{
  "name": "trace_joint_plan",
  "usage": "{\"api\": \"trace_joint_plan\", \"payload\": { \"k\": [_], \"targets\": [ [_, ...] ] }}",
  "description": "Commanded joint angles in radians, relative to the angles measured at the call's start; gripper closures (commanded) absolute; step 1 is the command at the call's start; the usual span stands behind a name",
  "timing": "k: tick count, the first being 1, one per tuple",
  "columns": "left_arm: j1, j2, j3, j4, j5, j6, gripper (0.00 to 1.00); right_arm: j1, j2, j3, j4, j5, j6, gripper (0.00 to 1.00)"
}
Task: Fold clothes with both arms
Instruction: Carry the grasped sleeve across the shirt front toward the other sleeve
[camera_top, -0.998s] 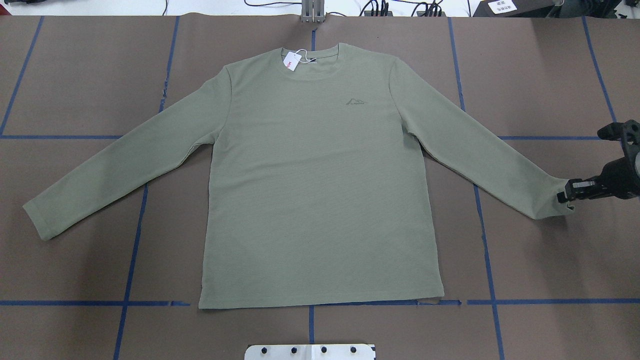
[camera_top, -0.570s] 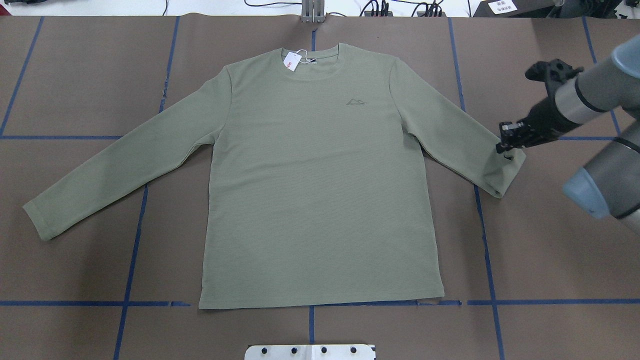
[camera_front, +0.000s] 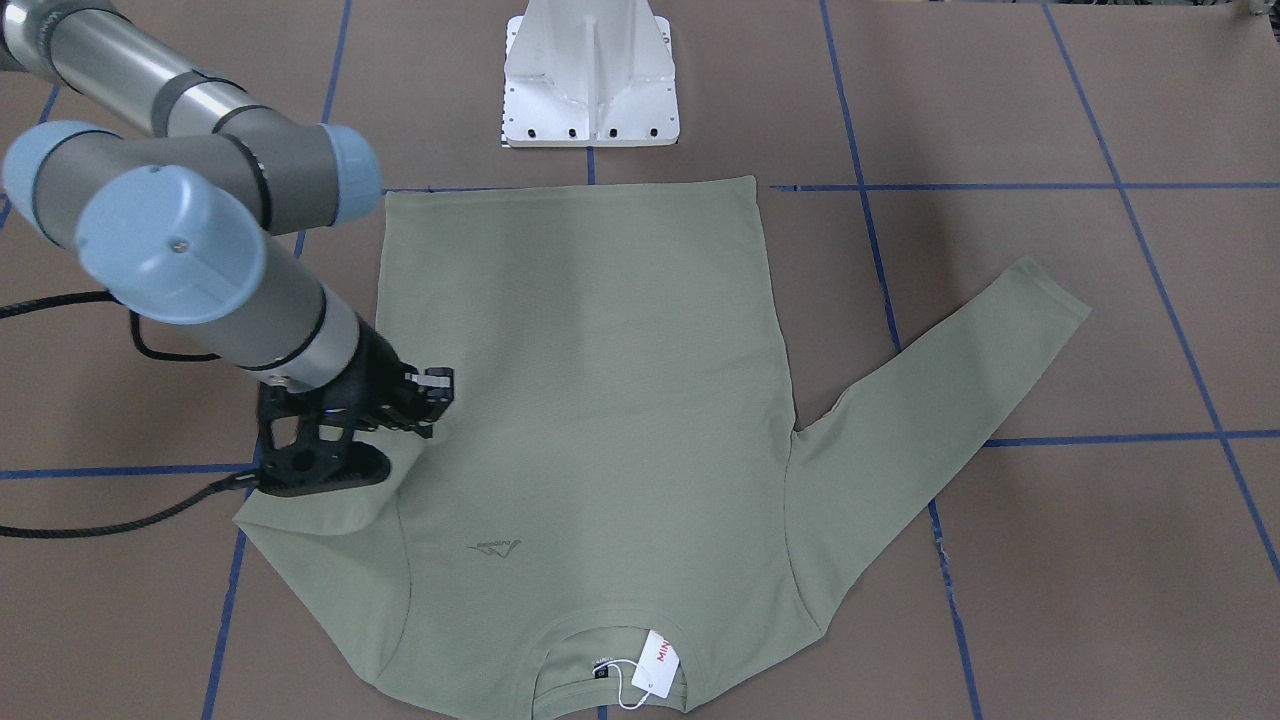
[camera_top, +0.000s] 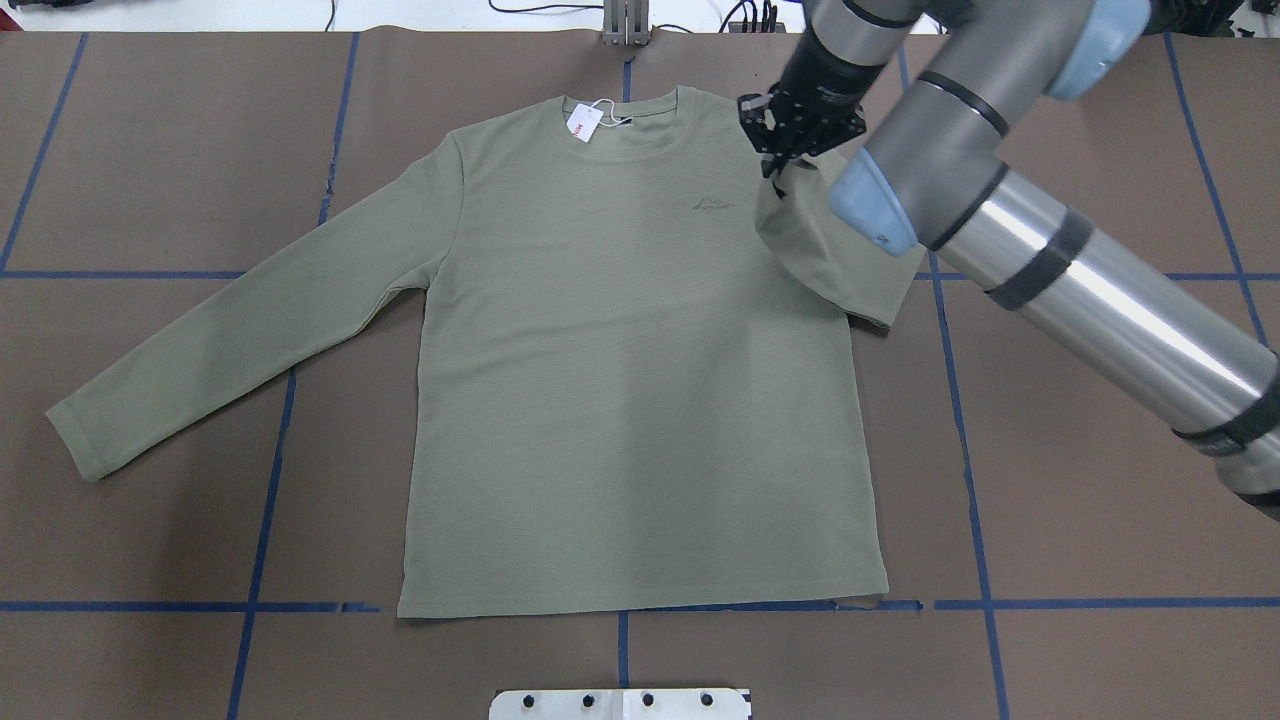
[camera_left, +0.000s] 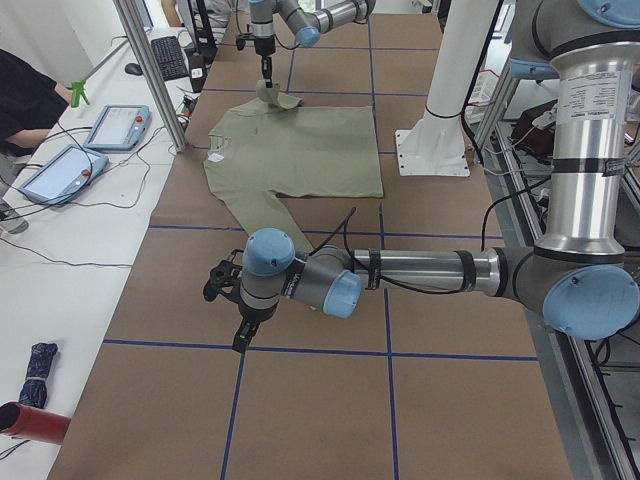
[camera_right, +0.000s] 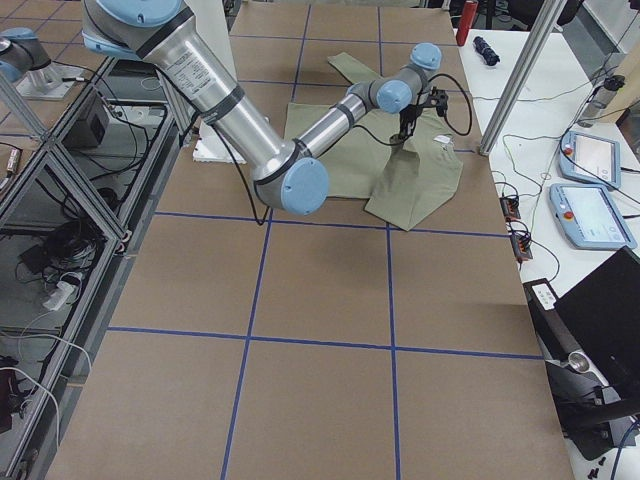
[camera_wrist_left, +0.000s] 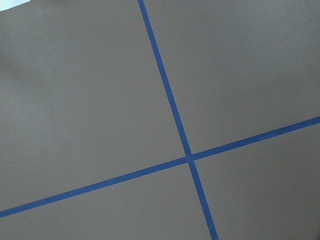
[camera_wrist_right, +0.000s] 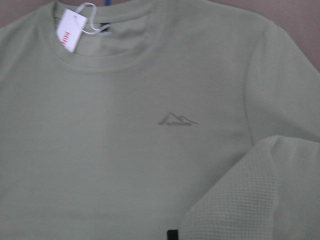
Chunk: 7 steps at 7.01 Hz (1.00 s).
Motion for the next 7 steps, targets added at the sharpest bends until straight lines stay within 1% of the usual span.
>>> {"api": "trace_joint_plan", "payload": {
  "k": [1, 2, 3, 4, 5, 6, 7],
  "targets": [
    [0.0, -0.001, 0.004, 0.0, 0.0, 0.0, 0.0, -0.101, 0.228, -0.172, 0.028, -0.127, -0.008, 1.0],
    [0.0, -0.001, 0.008, 0.0, 0.0, 0.001, 0.0, -0.138, 0.268, -0.238, 0.098, -0.178, 0.001, 1.0],
    [0.0, 0.002, 0.001, 0.0, 0.0, 0.0, 0.0, -0.187, 0.293, -0.281, 0.141, -0.253, 0.008, 1.0],
    [0.0, 0.003, -0.001, 0.0, 0.0, -0.002, 0.0, -0.239, 0.297, -0.287, 0.149, -0.319, 0.011, 1.0],
    [0.0, 0.002, 0.0, 0.0, 0.0, 0.0, 0.0, -0.276, 0.317, -0.289, 0.163, -0.356, 0.04, 1.0],
    [0.0, 0.002, 0.001, 0.0, 0.0, -0.002, 0.0, -0.316, 0.326, -0.291, 0.209, -0.413, 0.102, 1.0],
    [0.0, 0.003, 0.002, 0.0, 0.0, -0.002, 0.0, -0.353, 0.328, -0.288, 0.249, -0.448, 0.138, 1.0]
  ]
}}
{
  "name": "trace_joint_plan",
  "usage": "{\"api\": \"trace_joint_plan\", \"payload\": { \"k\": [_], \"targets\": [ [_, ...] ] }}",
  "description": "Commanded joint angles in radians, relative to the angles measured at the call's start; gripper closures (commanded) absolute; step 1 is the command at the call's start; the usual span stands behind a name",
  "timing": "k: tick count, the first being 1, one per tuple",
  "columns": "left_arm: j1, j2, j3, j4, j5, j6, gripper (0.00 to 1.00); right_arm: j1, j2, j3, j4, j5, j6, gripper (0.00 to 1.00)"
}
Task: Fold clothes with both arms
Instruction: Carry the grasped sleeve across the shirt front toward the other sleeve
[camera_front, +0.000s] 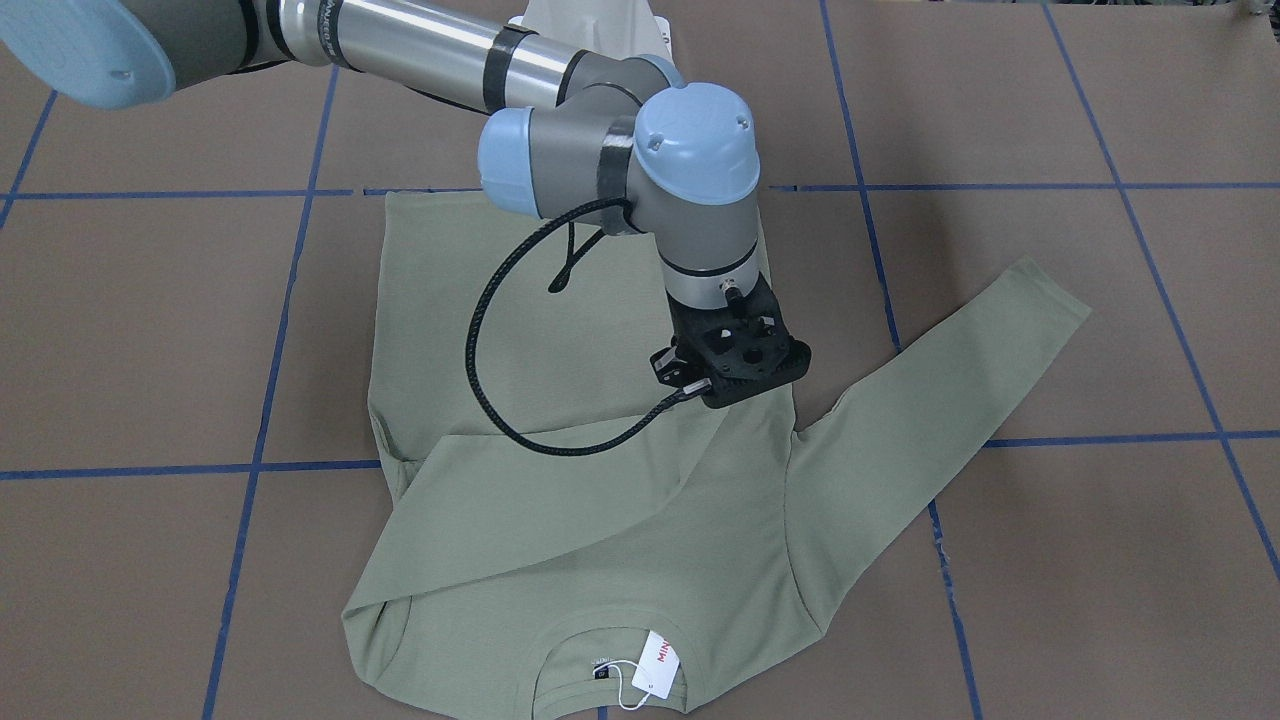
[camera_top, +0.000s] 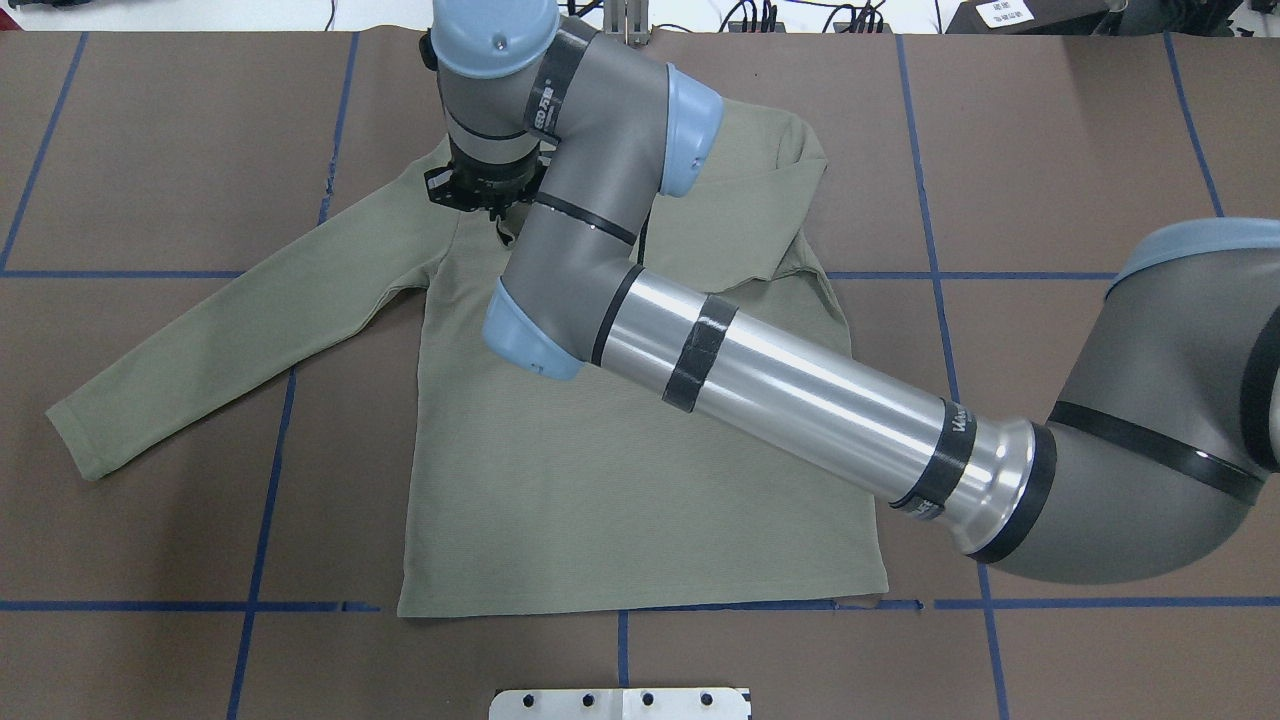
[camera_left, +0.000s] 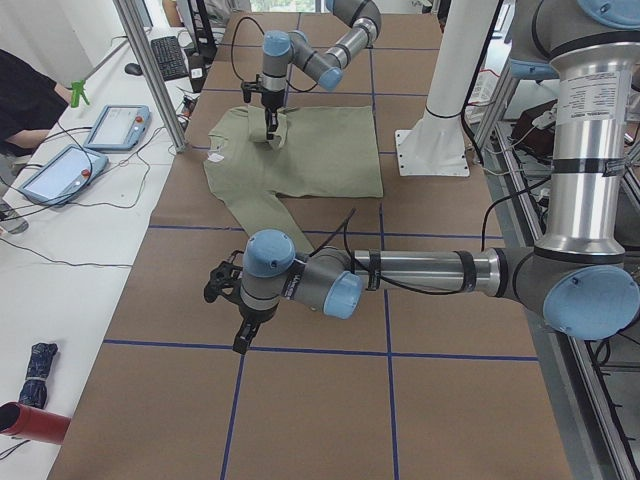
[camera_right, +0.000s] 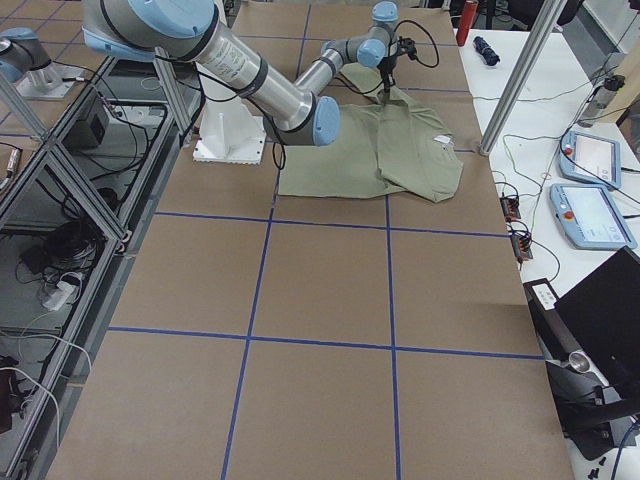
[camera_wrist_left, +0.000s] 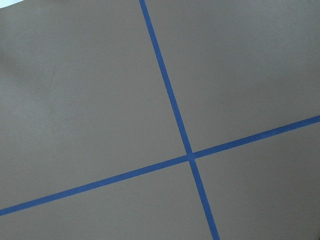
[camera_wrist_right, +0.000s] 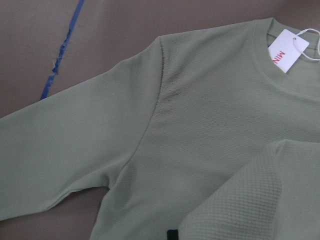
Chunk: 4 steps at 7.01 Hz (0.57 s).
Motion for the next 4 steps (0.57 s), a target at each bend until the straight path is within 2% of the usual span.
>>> {"api": "trace_joint_plan", "payload": {
  "k": [1, 4],
  "targets": [
    [0.0, 0.0, 0.003, 0.0, 0.0, 0.0, 0.0, -0.074, 0.005, 0.0, 0.092, -0.064, 0.096, 1.0],
    [0.0, 0.001, 0.007, 0.002, 0.0, 0.0, 0.0, -0.083, -0.023, -0.018, 0.097, -0.081, 0.097, 1.0]
  ]
}}
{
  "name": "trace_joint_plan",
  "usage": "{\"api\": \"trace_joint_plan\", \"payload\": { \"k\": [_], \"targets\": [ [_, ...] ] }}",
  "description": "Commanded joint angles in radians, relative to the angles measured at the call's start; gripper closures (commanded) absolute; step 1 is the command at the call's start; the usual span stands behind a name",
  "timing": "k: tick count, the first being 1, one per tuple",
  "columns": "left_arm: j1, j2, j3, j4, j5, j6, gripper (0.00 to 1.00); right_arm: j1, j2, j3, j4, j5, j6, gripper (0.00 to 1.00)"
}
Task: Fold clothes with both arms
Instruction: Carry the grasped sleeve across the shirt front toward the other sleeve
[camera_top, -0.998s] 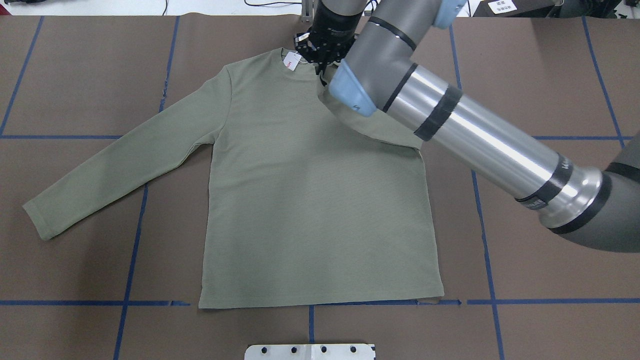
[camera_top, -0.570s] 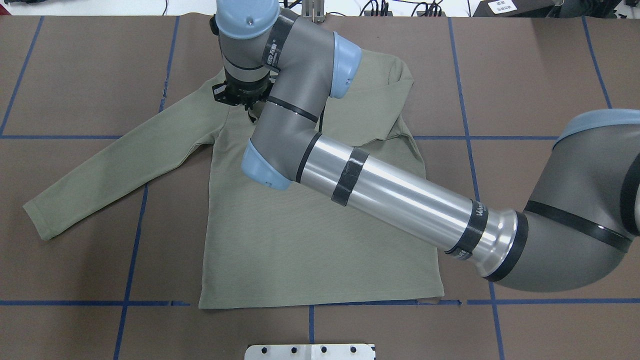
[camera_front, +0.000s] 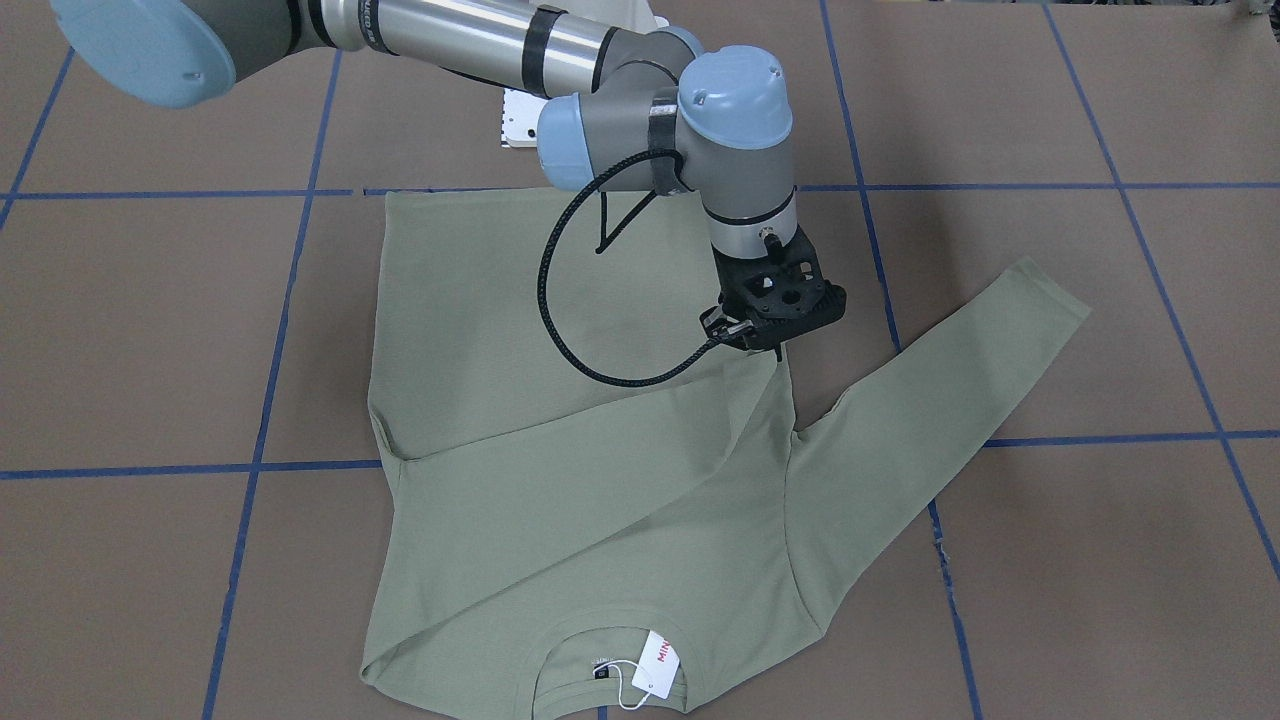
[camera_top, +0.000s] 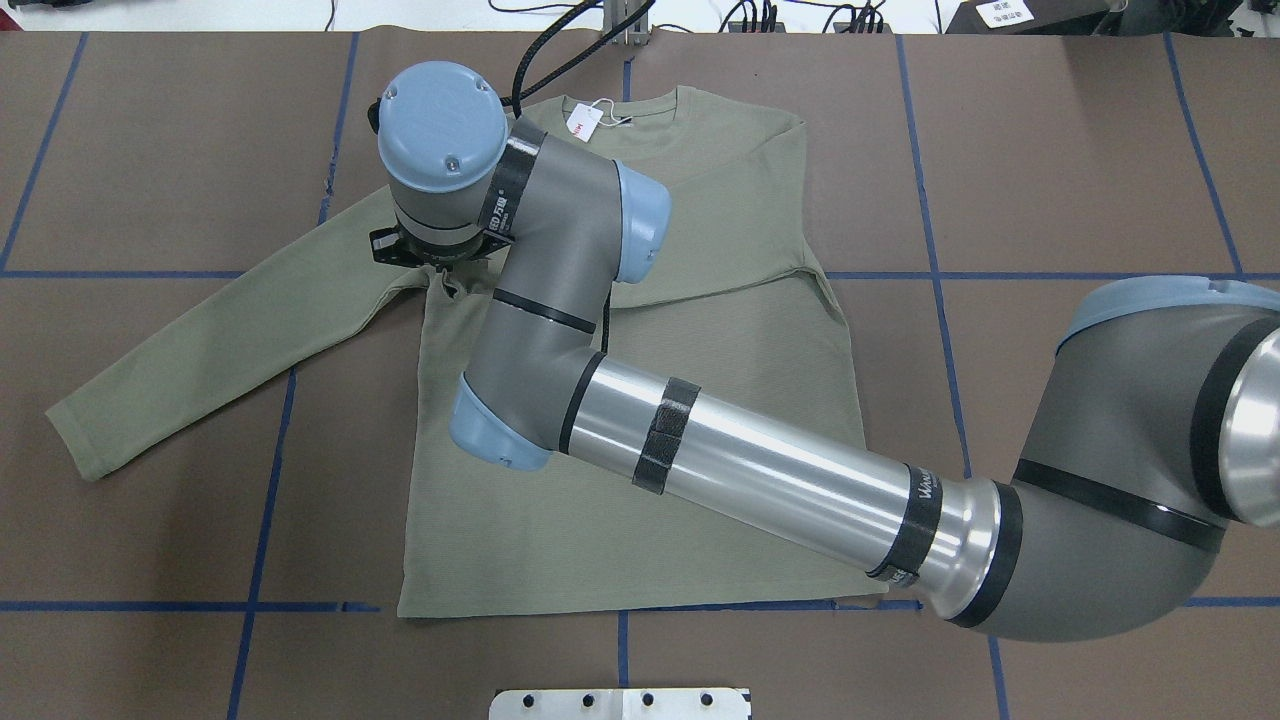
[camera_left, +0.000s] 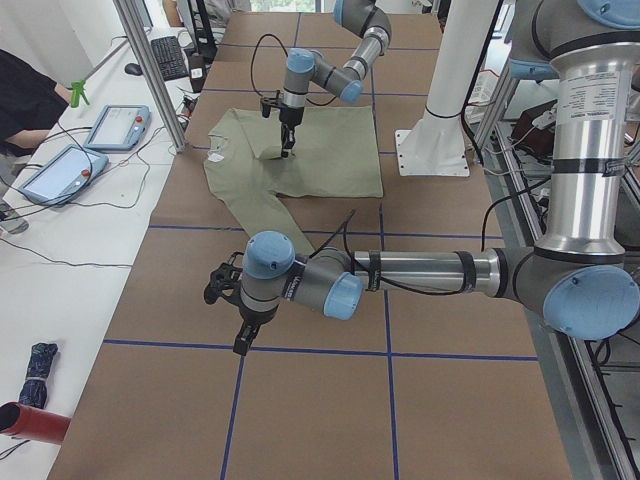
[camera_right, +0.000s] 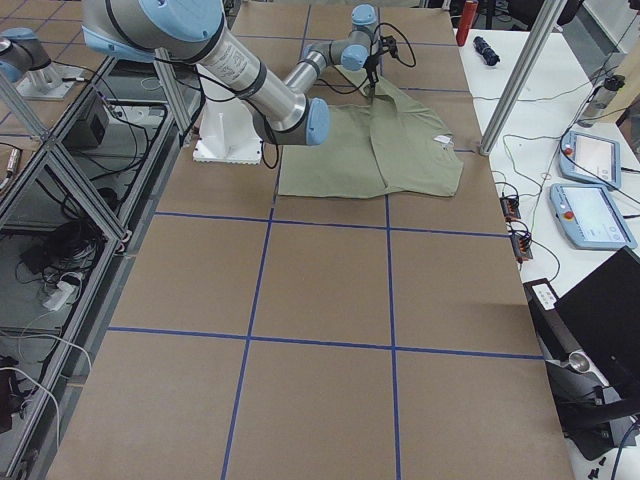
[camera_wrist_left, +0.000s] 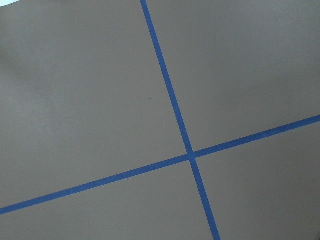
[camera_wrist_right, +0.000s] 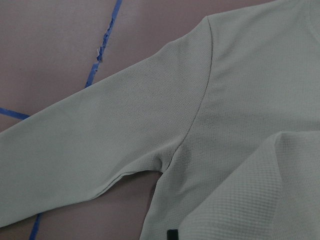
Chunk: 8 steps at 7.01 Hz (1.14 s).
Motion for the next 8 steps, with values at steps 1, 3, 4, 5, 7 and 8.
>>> {"api": "trace_joint_plan", "payload": {
  "k": [1, 3, 4, 5, 7, 8],
  "targets": [
    [0.0, 0.001, 0.002, 0.001, 0.0, 0.001, 0.0, -0.006, -0.017, -0.019, 0.039, -0.013, 0.002, 1.0],
    [0.0, 0.001, 0.003, 0.001, 0.0, 0.001, 0.0, -0.04, -0.005, -0.037, 0.049, -0.048, 0.004, 0.74],
    [0.0, 0.001, 0.005, 0.0, 0.0, 0.001, 0.0, -0.06, 0.014, -0.039, 0.047, -0.068, 0.002, 0.01],
    [0.0, 0.001, 0.002, 0.0, 0.0, 0.001, 0.0, -0.071, 0.032, -0.04, 0.047, -0.071, 0.004, 0.0],
    [0.0, 0.003, 0.003, 0.001, 0.0, -0.001, 0.0, -0.077, 0.04, -0.04, 0.046, -0.071, 0.039, 0.0],
    [0.002, 0.003, 0.002, 0.0, 0.0, -0.028, 0.0, -0.075, 0.034, -0.046, 0.039, -0.071, 0.048, 0.0]
  ]
}}
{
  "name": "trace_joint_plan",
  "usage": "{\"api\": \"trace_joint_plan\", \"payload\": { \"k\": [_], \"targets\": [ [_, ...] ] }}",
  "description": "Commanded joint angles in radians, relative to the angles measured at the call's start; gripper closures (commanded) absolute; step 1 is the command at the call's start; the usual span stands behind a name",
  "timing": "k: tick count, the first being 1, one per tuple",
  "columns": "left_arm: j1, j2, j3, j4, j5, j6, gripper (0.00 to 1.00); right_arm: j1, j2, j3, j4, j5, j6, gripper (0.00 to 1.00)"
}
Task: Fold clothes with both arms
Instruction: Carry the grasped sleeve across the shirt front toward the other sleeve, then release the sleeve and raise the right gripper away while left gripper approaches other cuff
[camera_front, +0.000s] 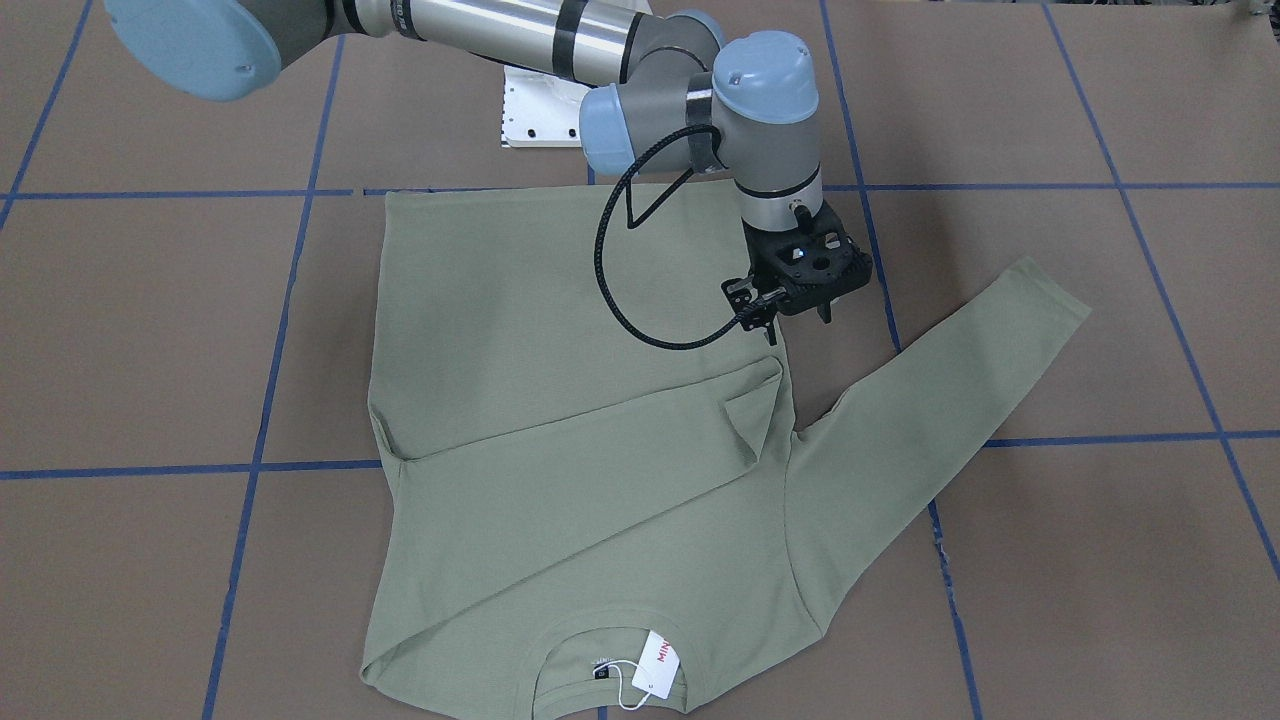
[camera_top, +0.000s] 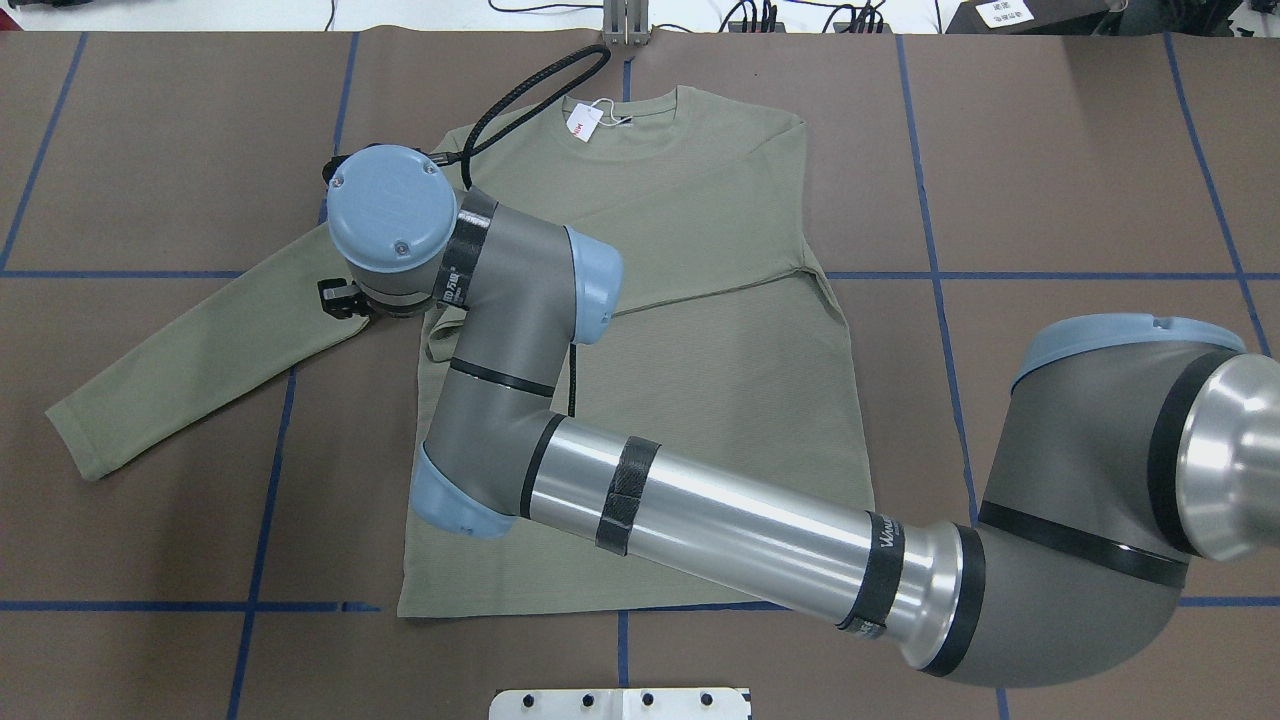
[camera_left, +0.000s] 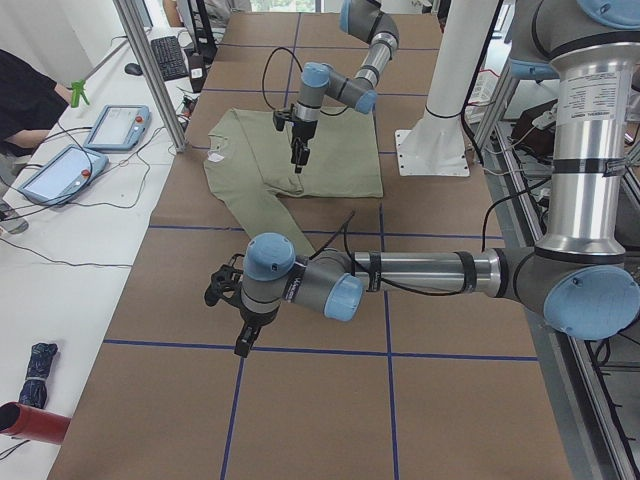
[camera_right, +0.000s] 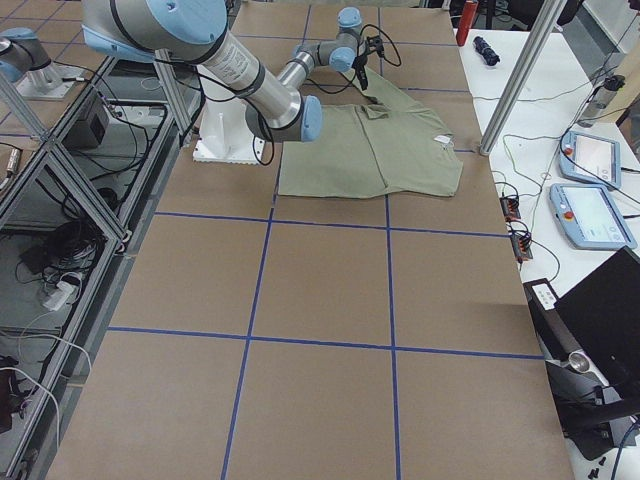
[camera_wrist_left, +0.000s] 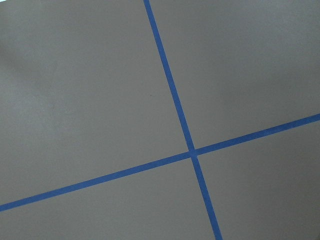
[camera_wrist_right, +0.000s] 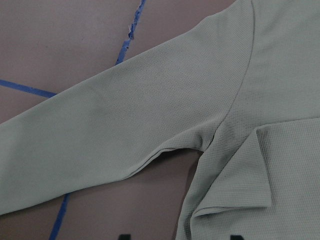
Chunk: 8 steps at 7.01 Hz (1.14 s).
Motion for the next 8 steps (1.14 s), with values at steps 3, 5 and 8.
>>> {"api": "trace_joint_plan", "payload": {
  "k": [3, 5, 8],
  "targets": [
    [0.088, 0.037, -0.005, -0.207, 0.001, -0.365, 0.0, 0.08, -0.023, 0.097, -0.304, 0.112, 0.052, 0.0],
    [0.264, 0.168, -0.001, -0.628, 0.026, -0.767, 0.0, 0.178, -0.176, 0.367, -0.547, 0.226, 0.035, 0.0],
    [0.534, 0.206, -0.072, -0.702, 0.223, -1.12, 0.0, 0.341, -0.562, 0.758, -0.706, 0.294, -0.167, 0.0]
  ]
}}
